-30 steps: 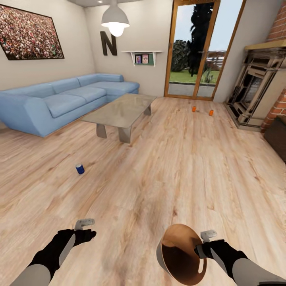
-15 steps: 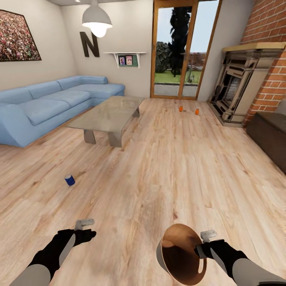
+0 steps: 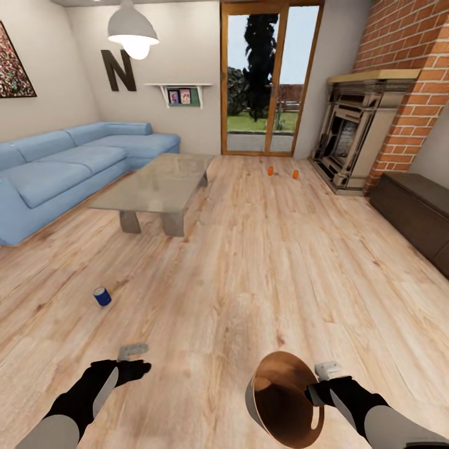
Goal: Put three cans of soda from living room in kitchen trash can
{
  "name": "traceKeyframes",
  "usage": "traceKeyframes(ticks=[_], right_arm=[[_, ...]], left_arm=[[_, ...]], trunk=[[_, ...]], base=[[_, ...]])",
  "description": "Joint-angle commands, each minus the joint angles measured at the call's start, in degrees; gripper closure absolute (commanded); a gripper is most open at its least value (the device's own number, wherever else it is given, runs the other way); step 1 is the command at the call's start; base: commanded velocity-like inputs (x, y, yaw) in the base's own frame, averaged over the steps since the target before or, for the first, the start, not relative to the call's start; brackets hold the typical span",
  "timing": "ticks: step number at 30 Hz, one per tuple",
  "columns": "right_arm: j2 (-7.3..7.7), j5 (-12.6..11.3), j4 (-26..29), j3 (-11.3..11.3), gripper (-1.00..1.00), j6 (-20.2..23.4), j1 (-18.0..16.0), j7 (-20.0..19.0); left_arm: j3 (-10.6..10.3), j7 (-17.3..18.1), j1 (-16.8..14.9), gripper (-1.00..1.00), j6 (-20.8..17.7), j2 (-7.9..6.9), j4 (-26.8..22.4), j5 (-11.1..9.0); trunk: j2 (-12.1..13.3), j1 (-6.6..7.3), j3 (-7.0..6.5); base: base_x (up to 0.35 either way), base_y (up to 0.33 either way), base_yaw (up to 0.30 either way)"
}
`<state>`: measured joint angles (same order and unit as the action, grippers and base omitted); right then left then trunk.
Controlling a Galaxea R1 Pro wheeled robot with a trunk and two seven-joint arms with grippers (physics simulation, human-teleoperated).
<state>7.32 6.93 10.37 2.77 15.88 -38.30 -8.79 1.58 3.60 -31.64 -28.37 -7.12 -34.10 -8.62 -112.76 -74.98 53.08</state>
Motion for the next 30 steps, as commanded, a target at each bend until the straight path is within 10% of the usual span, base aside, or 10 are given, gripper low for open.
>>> traceKeyframes(ticks=[1,30], right_arm=[[-0.02,-0.6,0.02,-0.31,1.0,0.03,-0.02,-0.28],[-0.11,-0.69,0.01,-0.31,1.0,-0.08,-0.02,-0.26]], left_arm=[[0.0,0.0,0.0,-1.0,0.0,0.0,0.0,0.0],[0.0,0.0,0.0,-1.0,0.04,0.0,0.0,-0.01]], trunk=[[0.0,0.0,-0.01],[0.0,0.0,-0.36]], base=[[0.032,0.307,-0.027],[0.003,0.31,-0.061]])
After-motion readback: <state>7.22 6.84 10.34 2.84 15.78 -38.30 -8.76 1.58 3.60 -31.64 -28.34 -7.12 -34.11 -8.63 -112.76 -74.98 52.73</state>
